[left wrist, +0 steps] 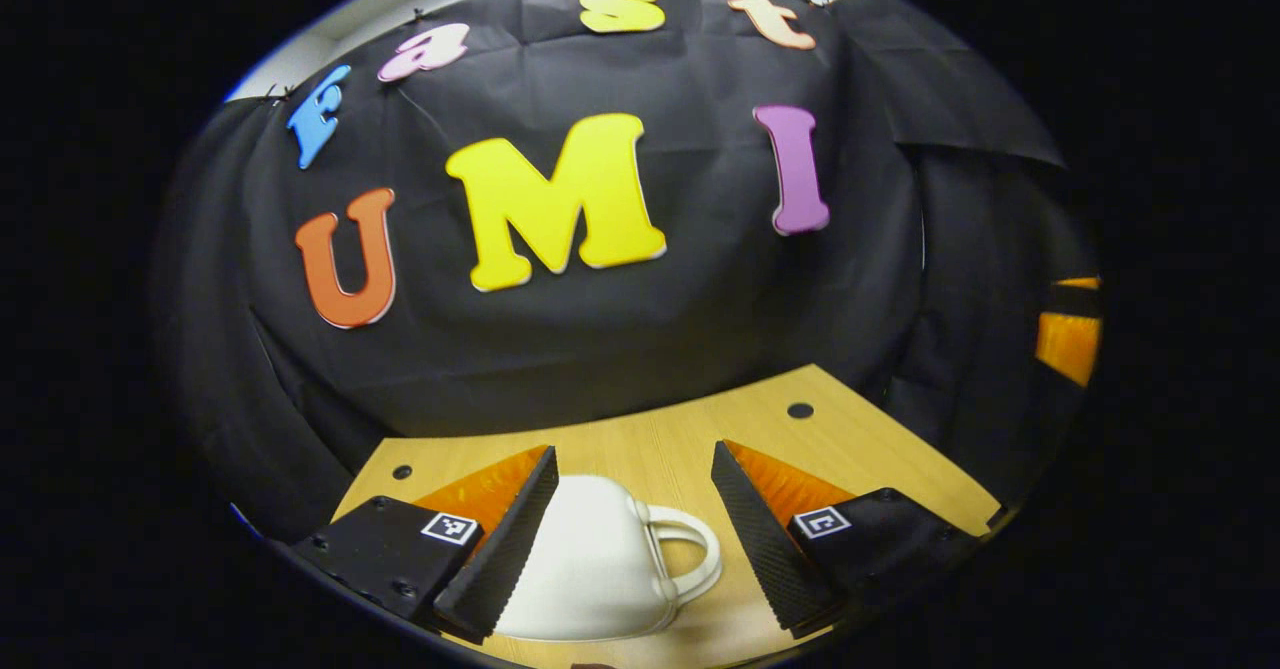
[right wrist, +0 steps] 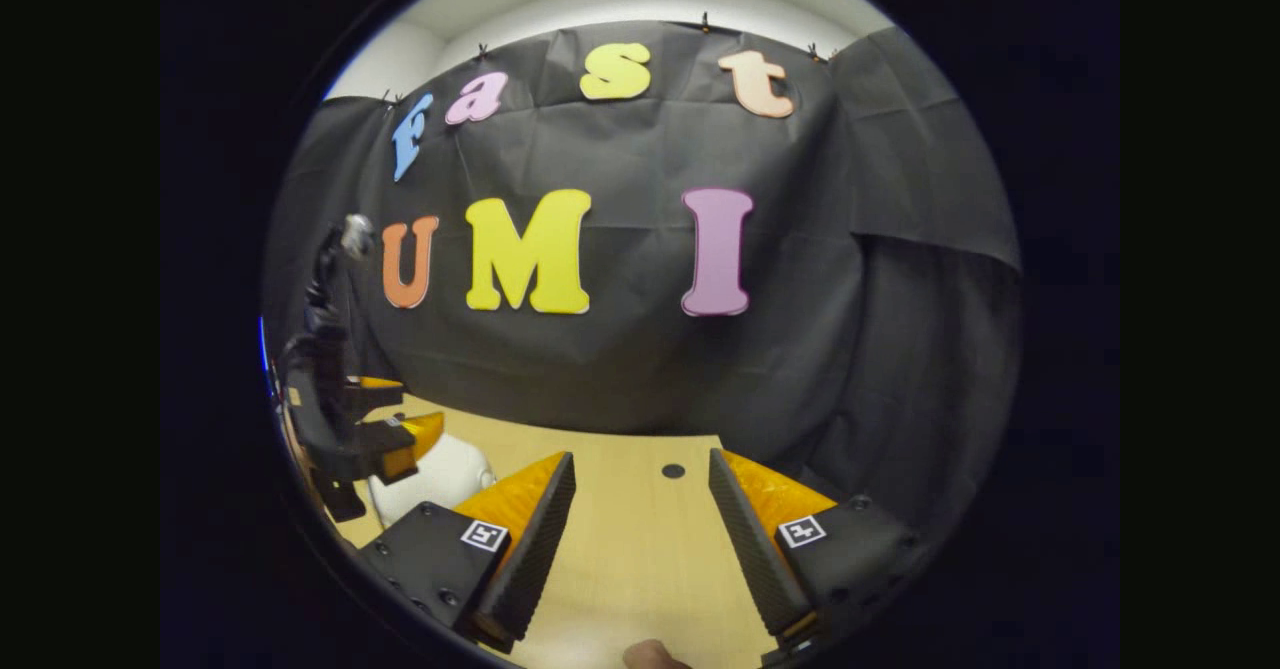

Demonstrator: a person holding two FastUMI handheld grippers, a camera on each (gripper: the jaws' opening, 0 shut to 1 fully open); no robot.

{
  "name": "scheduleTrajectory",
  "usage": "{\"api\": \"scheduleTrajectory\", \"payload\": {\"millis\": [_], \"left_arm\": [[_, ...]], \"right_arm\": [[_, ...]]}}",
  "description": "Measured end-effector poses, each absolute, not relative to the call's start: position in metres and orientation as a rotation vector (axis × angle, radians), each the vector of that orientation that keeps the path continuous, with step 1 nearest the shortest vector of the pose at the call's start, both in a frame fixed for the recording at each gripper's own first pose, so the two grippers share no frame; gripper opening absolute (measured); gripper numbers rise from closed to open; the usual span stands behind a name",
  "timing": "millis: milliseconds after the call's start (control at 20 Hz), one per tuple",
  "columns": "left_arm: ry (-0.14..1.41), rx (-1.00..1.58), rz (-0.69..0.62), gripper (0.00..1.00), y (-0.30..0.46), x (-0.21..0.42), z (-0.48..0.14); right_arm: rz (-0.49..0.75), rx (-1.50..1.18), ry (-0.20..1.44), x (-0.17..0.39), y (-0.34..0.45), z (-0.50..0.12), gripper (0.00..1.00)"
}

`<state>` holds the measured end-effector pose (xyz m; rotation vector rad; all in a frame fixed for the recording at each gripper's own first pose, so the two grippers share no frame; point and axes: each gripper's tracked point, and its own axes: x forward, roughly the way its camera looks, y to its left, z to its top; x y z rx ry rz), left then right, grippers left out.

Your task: First open the suitcase, pack the skin care products into it, and then close the suitcase.

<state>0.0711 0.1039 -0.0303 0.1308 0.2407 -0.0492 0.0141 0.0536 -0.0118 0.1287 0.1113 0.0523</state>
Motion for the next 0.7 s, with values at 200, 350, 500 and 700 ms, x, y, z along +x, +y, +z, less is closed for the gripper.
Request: {"api": "scheduleTrajectory", "payload": {"millis": [200,350,500,700], "left_arm": [[0.183,0.04,0.016,0.98,0.168,0.046,0.011],[0.105,0.009,0.116,0.99,0.219,0.03,0.042],[0.061,-0.035,0.112,0.99,0.243,0.02,0.055],[0.029,-0.02,0.086,0.99,0.253,0.011,0.065]], "right_arm": [[0.043,0.133,0.033,0.026,0.094,0.03,0.77],[0.067,0.13,0.017,0.031,0.134,0.048,0.79],[0.082,0.108,-0.006,0.028,0.166,0.062,0.79],[0.109,0.095,-0.032,0.021,0.203,0.079,0.78]]}}
